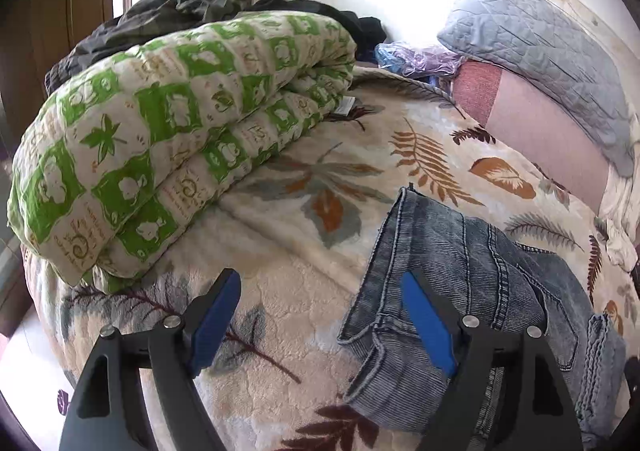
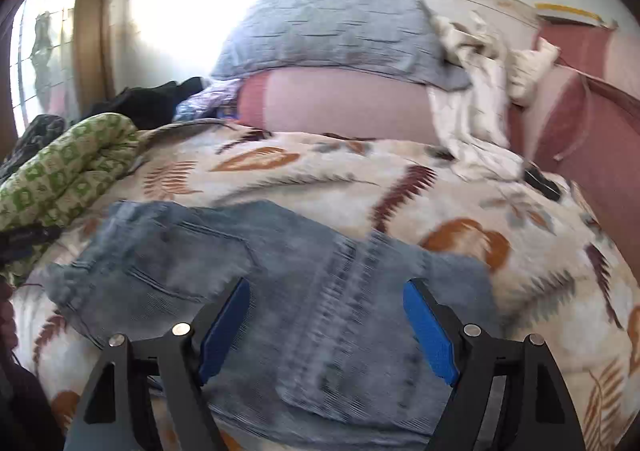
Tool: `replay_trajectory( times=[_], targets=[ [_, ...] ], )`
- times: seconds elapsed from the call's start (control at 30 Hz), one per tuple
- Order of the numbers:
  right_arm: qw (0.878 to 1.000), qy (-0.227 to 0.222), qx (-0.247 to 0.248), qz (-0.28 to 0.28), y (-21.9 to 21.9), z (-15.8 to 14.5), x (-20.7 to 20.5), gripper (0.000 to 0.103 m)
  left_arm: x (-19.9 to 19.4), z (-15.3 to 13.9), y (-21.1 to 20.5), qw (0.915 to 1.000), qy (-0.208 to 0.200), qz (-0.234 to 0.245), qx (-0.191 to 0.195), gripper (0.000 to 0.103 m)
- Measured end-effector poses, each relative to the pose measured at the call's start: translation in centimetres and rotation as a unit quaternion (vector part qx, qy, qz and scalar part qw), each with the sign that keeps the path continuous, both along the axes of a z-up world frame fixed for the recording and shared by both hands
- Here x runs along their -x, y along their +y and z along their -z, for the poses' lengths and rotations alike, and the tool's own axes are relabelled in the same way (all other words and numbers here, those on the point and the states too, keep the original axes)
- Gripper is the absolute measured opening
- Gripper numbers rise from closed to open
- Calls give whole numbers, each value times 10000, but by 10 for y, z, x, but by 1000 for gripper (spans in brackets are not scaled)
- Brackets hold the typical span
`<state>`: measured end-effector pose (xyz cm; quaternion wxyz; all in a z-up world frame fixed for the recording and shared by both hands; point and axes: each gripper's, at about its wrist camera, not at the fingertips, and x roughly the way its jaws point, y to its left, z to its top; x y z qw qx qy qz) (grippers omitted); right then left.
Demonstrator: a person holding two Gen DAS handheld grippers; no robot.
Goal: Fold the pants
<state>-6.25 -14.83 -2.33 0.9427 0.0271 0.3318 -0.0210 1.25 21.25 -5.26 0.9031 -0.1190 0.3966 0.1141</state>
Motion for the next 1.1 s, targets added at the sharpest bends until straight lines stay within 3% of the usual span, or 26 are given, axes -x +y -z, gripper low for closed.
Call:
replay_trajectory(
  times=[0.27, 0.6, 0.93, 1.1],
  targets=[
    [9955, 255, -174, -900, 87, -33, -59, 83, 2, 4, 11, 9998, 212, -27, 40, 83],
    [9815, 658, 28, -1798, 174, -45, -105, 83, 18, 11, 35, 9989, 385, 64, 242, 83],
    [9593, 1502, 230, -2380, 239, -32, -183, 83, 28, 12, 35, 9944, 324, 654, 762, 83],
    [9532, 1933, 338, -2300, 262, -9, -211, 83, 22, 20, 23, 9933, 493, 778, 704, 83]
  ],
)
